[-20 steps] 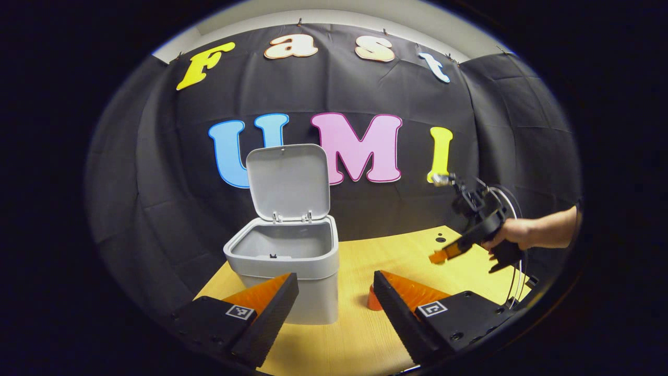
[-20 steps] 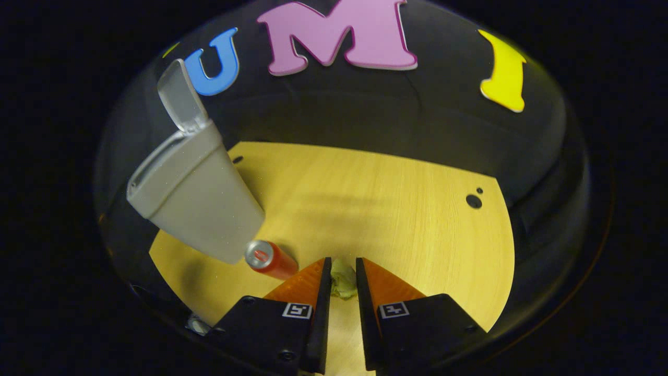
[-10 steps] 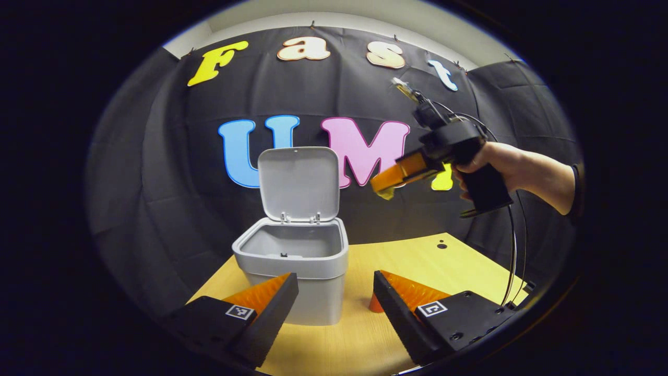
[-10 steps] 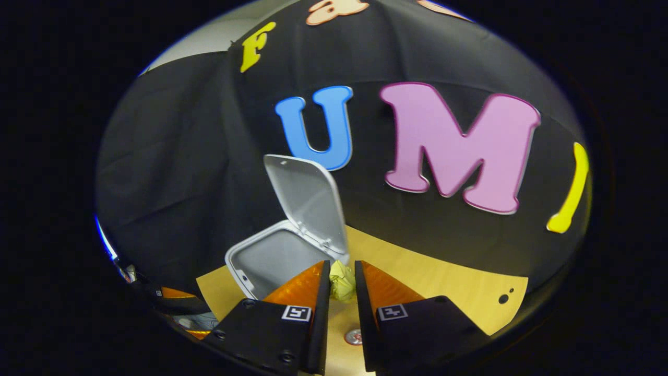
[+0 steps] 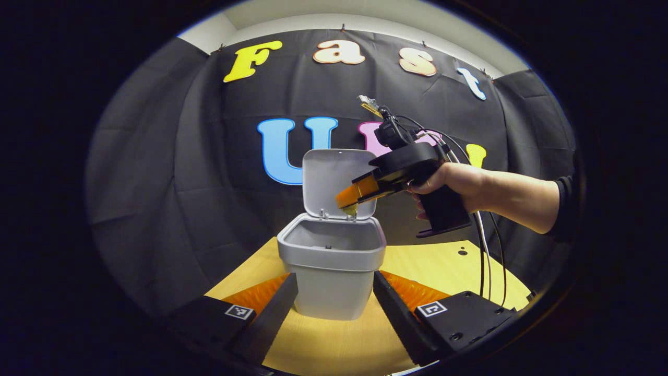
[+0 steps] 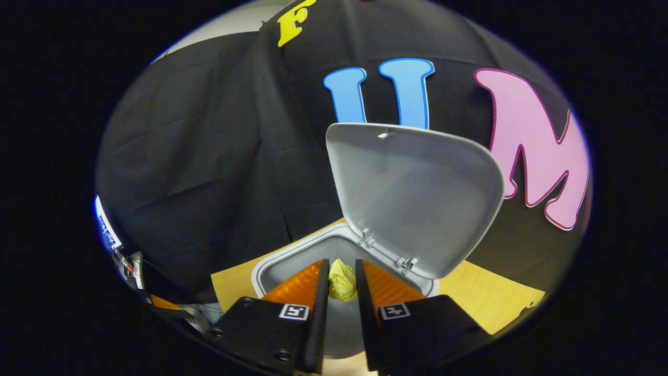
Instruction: Press the lid of the desktop garbage bin to open it, pick up the crumpled paper on the desktop and throw it into the bin, then pick up the pop can on the desktop and drop it into the bin, and finally close the garbage bin lid.
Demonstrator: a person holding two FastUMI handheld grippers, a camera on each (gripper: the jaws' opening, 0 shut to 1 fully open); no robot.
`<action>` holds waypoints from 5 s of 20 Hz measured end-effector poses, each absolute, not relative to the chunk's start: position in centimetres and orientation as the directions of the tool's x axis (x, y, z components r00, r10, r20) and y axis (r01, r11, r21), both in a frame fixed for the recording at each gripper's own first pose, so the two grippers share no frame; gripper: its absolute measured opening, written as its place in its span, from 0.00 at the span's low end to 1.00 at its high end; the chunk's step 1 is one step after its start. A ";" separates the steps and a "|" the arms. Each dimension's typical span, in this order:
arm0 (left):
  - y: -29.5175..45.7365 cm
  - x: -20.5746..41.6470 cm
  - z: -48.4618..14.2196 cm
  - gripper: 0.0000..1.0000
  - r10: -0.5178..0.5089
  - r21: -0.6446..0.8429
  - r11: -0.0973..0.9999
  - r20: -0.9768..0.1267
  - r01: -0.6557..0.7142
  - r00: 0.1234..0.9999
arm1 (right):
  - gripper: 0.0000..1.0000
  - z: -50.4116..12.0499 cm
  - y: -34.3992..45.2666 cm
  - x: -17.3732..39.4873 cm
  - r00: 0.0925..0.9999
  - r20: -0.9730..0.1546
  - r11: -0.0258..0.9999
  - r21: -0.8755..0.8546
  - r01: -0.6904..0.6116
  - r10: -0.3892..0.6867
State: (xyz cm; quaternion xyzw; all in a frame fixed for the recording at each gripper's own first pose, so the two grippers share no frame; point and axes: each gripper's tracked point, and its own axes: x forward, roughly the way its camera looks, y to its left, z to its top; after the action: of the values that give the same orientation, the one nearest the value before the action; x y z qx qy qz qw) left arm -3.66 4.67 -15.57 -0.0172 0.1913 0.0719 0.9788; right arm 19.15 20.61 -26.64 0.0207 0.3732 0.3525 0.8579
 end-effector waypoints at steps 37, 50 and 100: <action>-15.6 11.0 -46.1 0.98 -0.244 -0.058 0.964 -0.581 0.260 0.776 | 0.98 -31.0 -26.5 -1.6 0.835 -0.478 0.946 0.029 0.323 -0.271; -17.1 12.3 -42.4 0.89 -0.227 -0.021 0.966 -0.545 0.257 0.807 | 0.98 -31.4 -23.6 -1.5 0.815 -0.534 0.942 0.094 0.321 -0.225; 9.2 28.8 -1.8 0.93 0.164 0.052 0.985 -0.014 -0.163 0.986 | 0.98 -13.1 -11.5 13.2 0.901 -0.377 0.976 0.113 -0.185 0.215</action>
State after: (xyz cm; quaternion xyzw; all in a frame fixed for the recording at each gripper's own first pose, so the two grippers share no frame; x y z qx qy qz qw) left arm 28.79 9.20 -1.76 0.0252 0.0089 0.0821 0.9963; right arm 13.19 -11.52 -13.13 0.0371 0.1972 0.1027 0.9743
